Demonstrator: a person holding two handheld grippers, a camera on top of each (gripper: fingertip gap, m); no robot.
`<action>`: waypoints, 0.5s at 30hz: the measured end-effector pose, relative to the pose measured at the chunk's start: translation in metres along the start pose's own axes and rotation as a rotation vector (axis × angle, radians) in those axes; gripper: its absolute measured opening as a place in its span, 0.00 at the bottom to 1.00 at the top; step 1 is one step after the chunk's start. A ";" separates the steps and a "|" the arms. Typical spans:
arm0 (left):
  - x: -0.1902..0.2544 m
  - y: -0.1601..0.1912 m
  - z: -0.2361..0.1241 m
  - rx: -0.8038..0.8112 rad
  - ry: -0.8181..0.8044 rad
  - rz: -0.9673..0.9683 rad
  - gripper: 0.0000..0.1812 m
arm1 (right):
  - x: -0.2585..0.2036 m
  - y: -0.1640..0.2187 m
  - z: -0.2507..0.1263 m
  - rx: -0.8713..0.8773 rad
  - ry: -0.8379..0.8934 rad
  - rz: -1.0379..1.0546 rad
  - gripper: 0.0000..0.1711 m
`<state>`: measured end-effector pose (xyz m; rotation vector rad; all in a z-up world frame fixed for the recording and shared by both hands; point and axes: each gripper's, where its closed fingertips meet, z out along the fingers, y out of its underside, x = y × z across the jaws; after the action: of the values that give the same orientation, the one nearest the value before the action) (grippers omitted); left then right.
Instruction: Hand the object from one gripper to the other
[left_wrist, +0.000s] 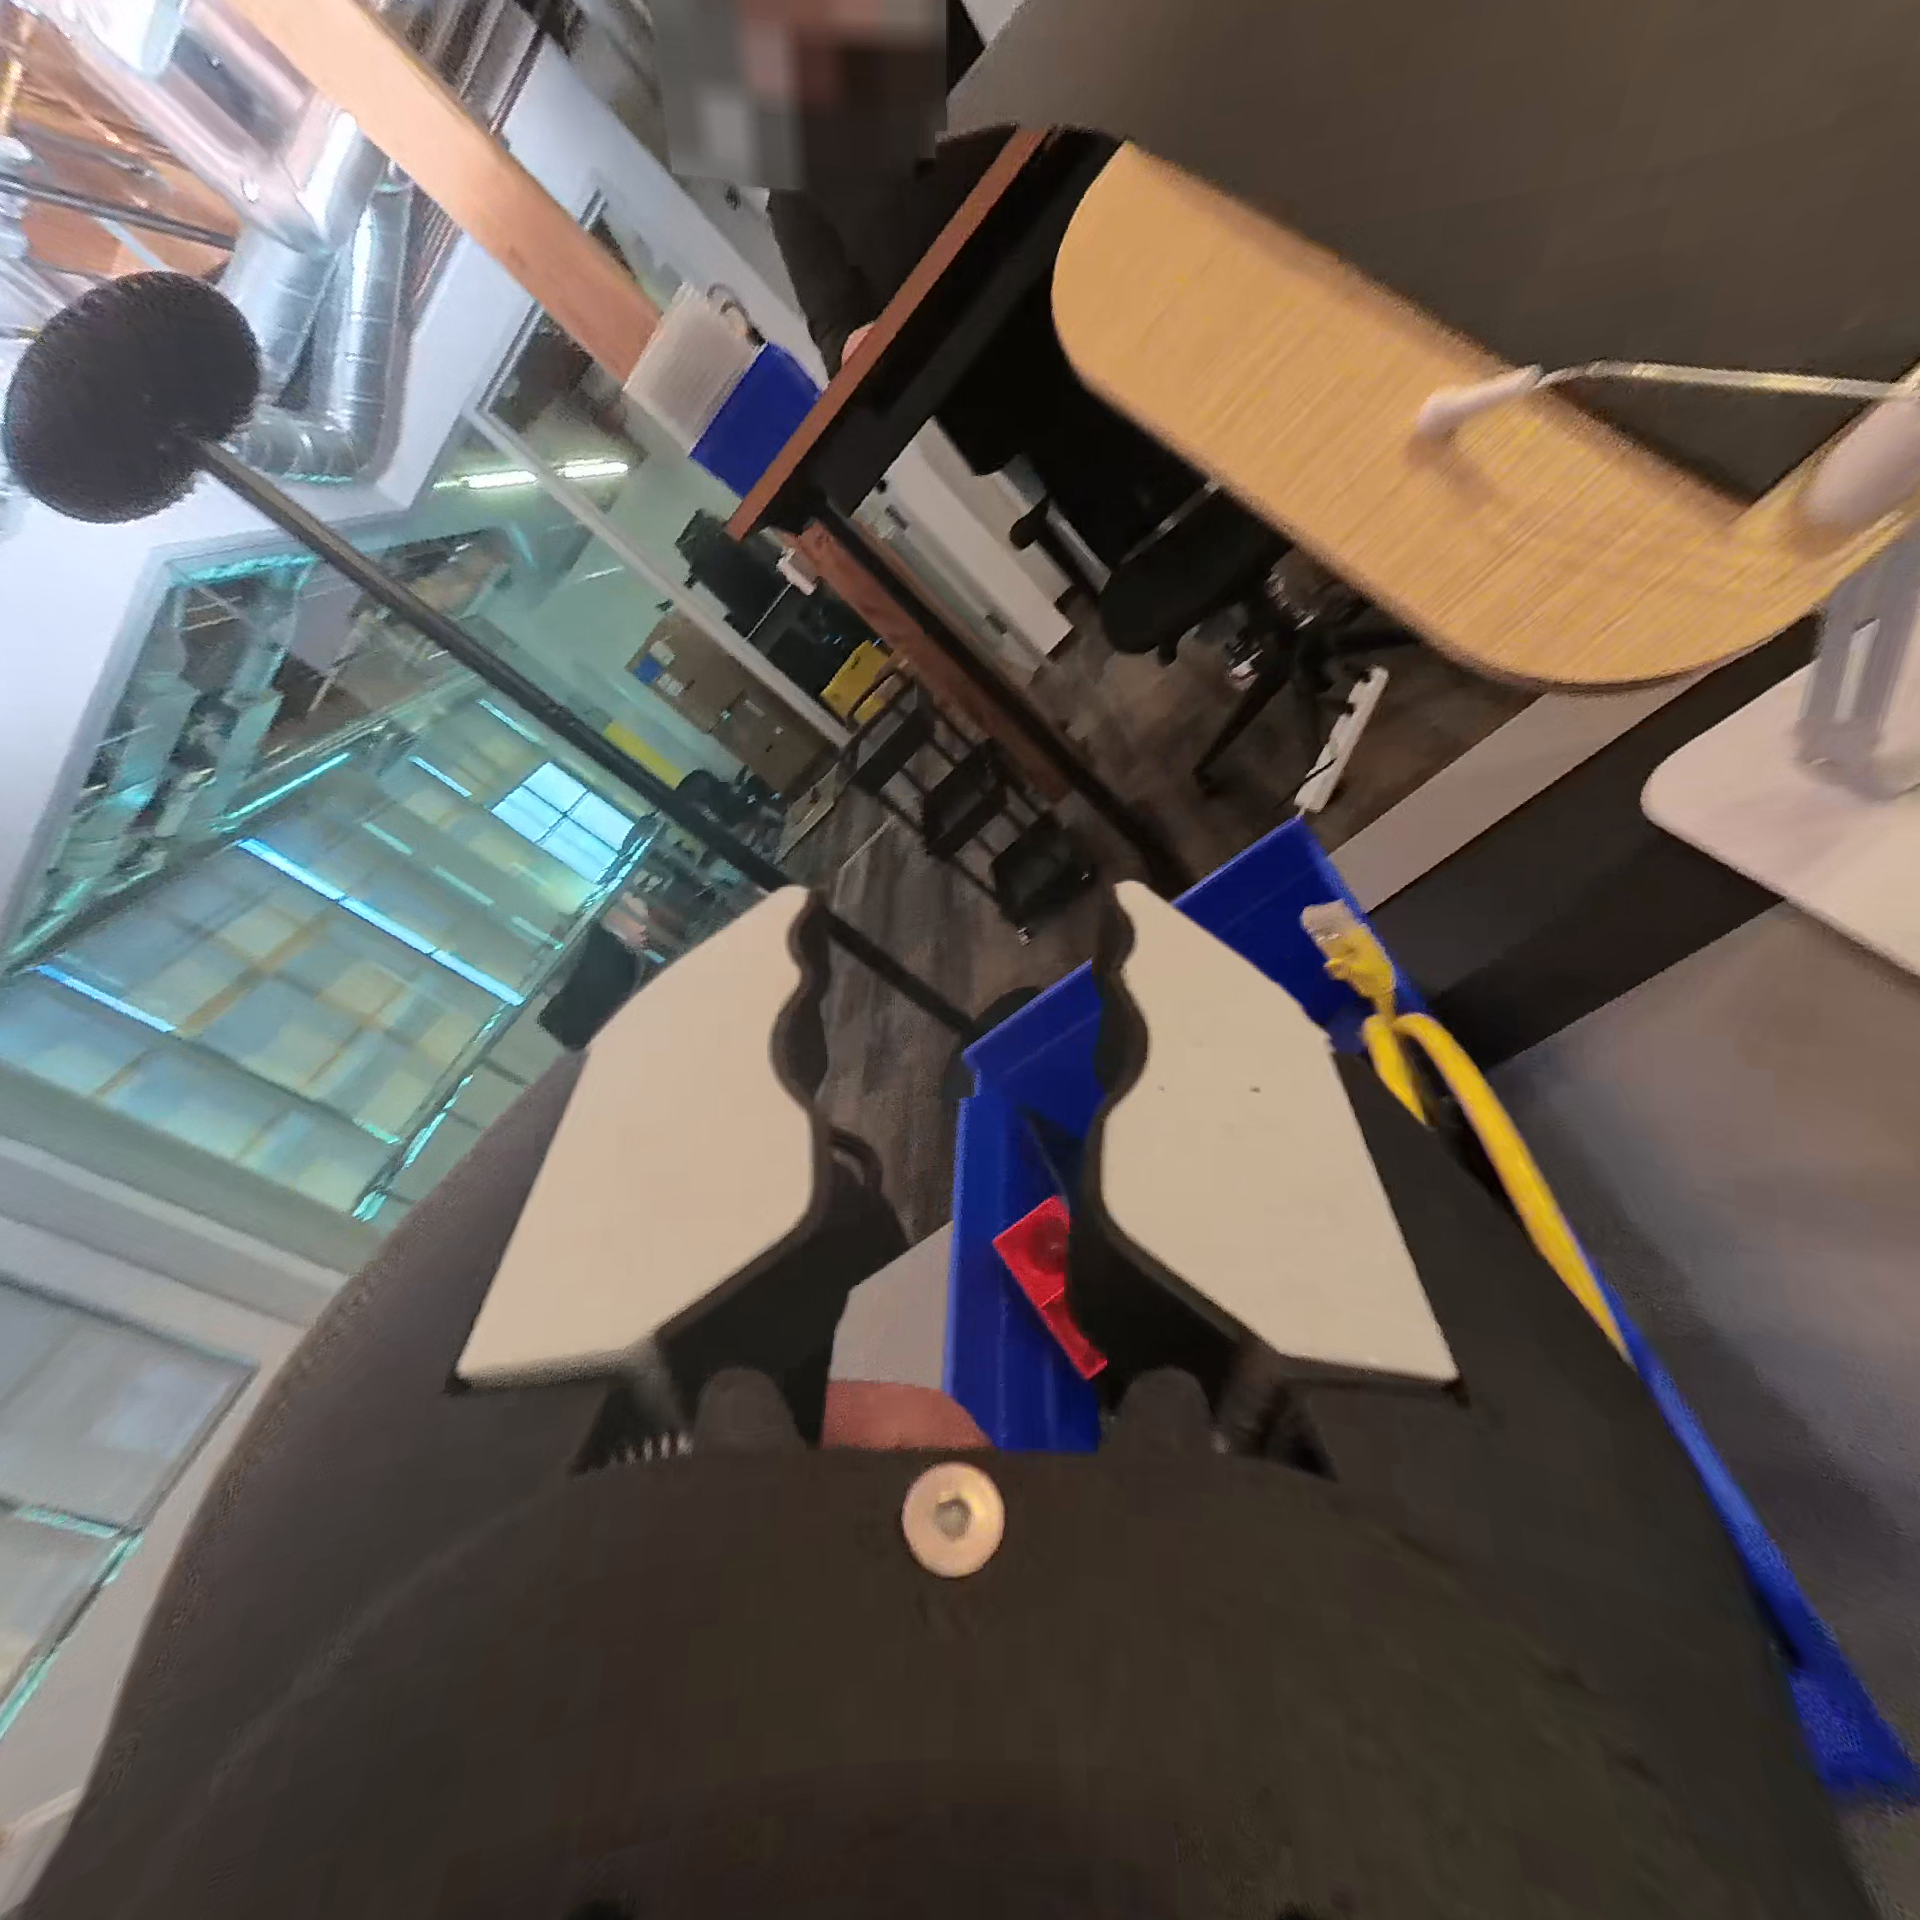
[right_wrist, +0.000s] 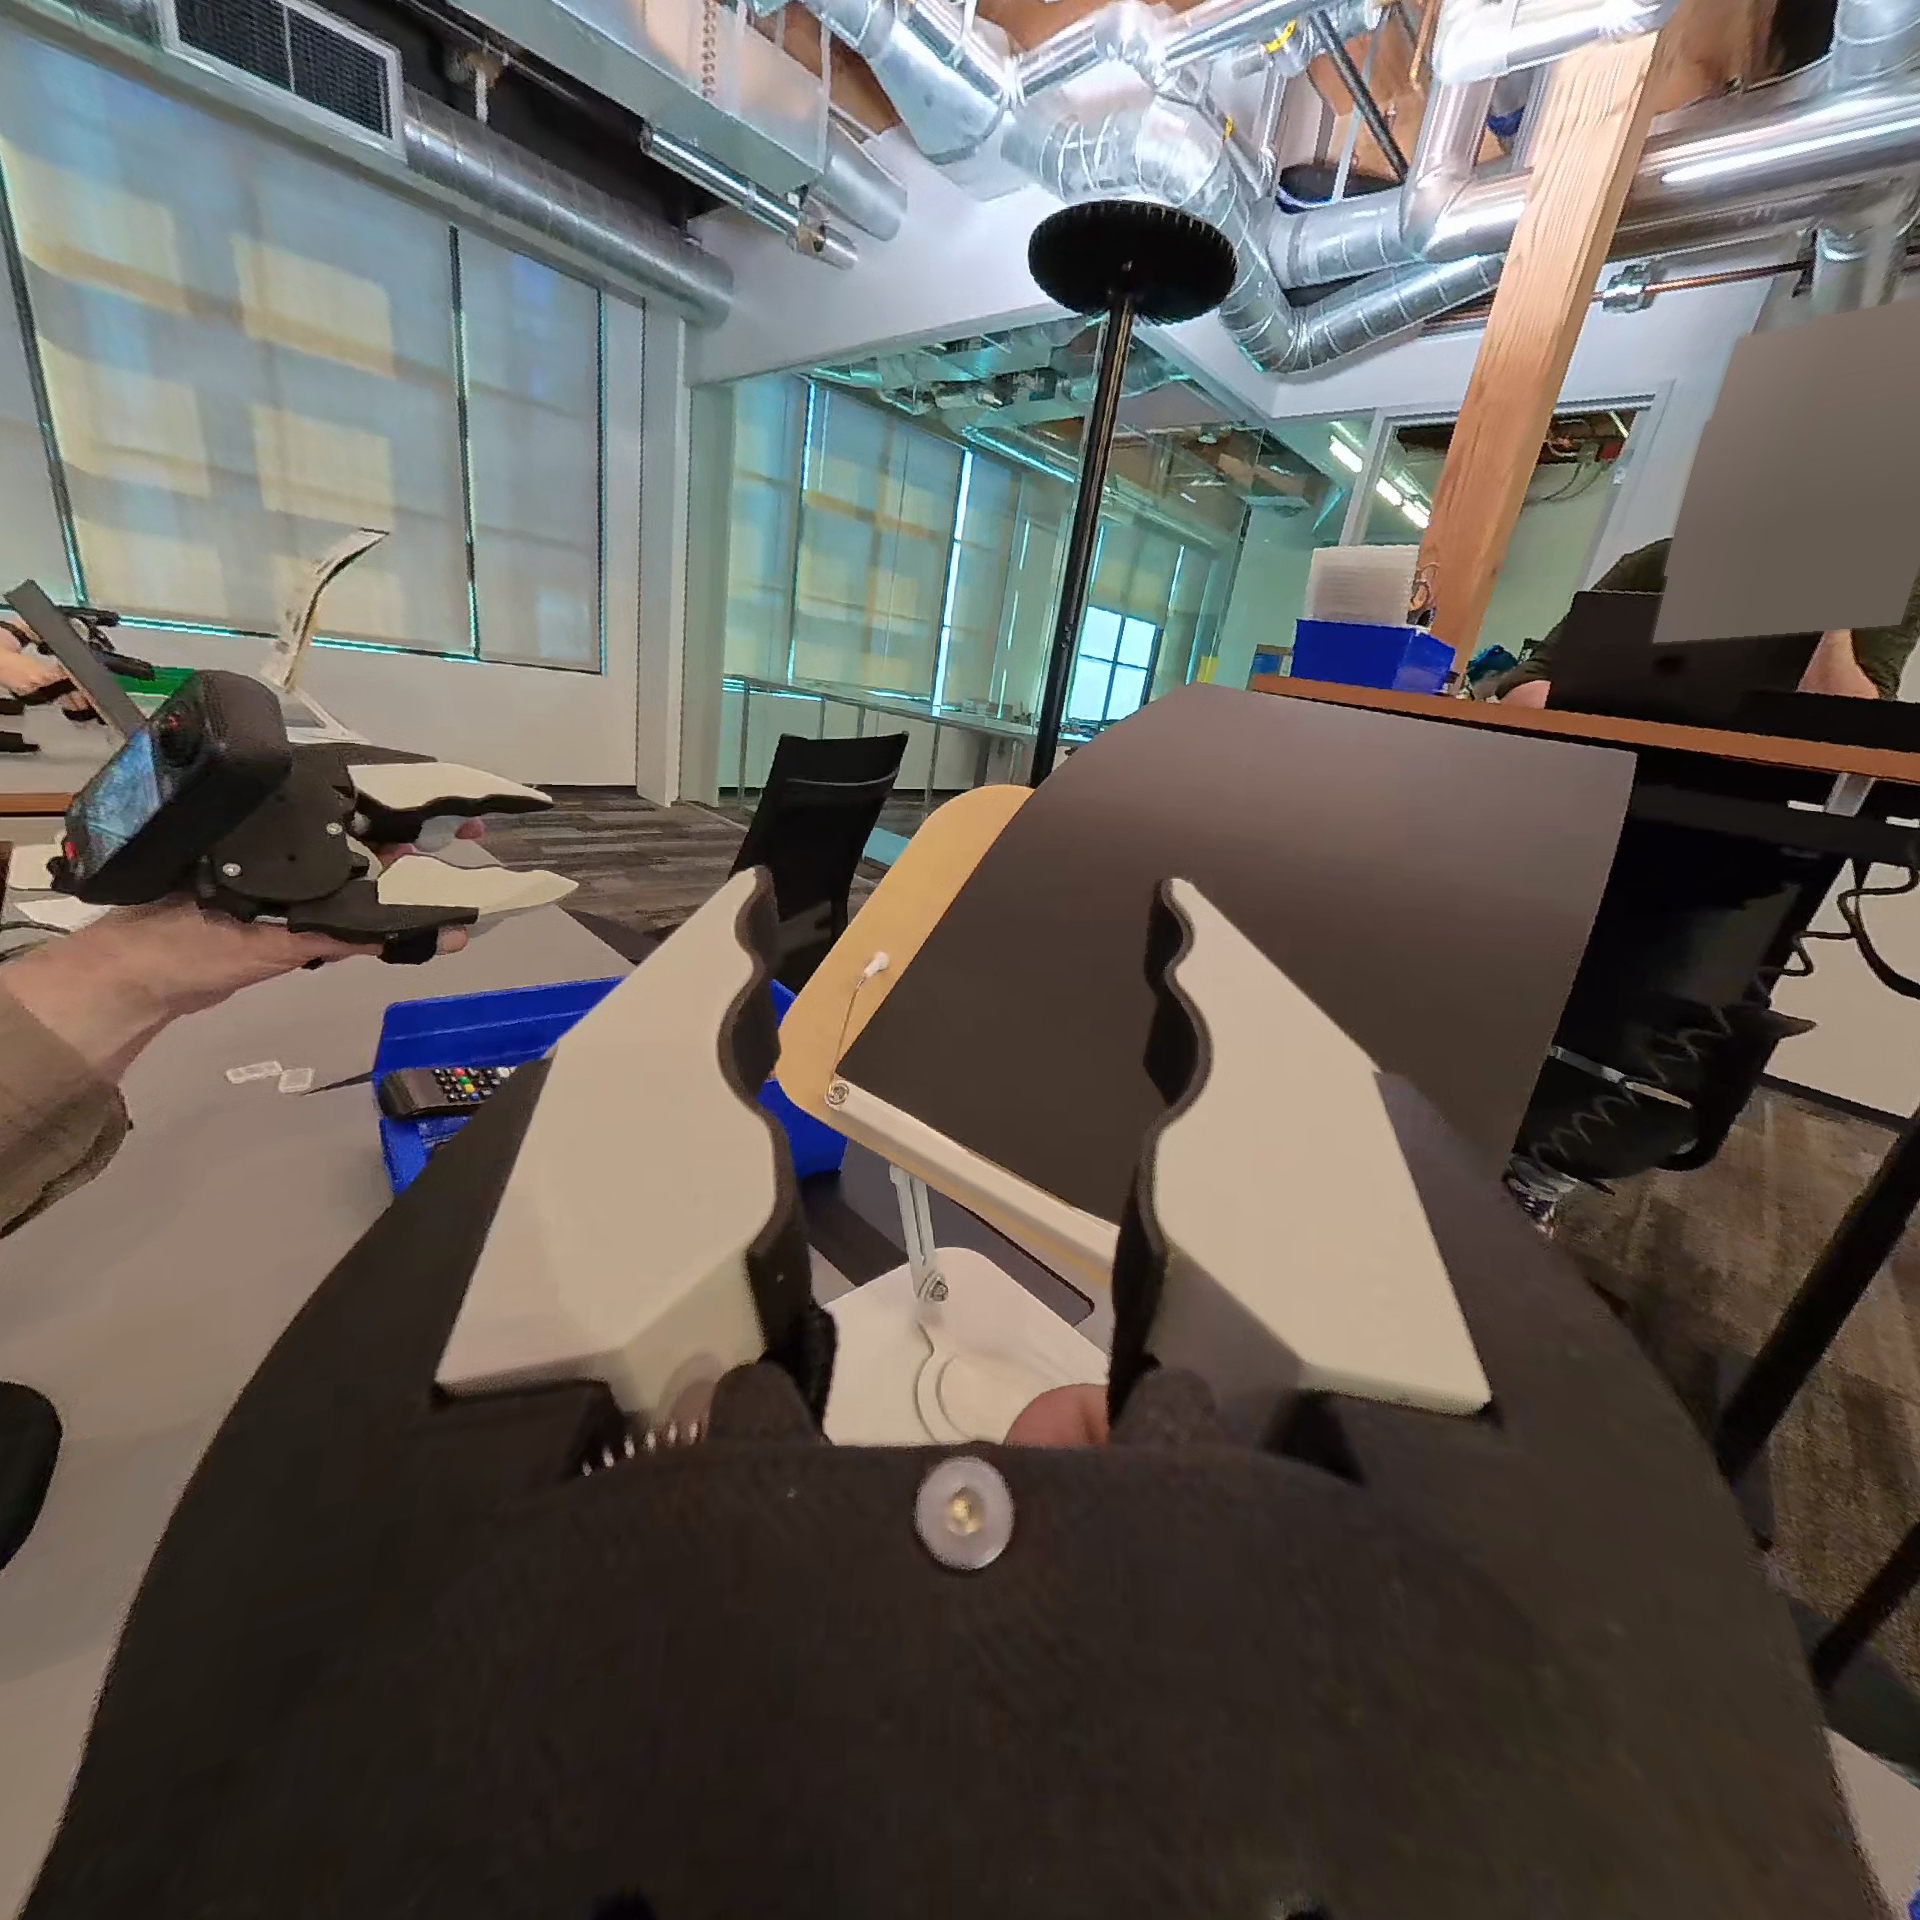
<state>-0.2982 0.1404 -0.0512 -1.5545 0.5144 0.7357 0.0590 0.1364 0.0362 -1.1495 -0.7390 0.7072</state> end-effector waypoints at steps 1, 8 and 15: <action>-0.005 0.003 -0.001 -0.013 -0.016 0.010 0.29 | 0.001 0.000 -0.001 0.001 -0.002 0.003 0.41; -0.017 0.053 -0.011 -0.213 0.069 -0.058 0.27 | 0.019 0.009 -0.009 -0.010 0.015 0.037 0.40; -0.002 0.109 0.004 -0.393 0.120 -0.135 0.19 | 0.025 0.032 -0.003 -0.065 0.012 0.055 0.38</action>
<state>-0.3765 0.1308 -0.1258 -1.9884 0.3606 0.6679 0.0727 0.1629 0.0086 -1.2369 -0.7265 0.7260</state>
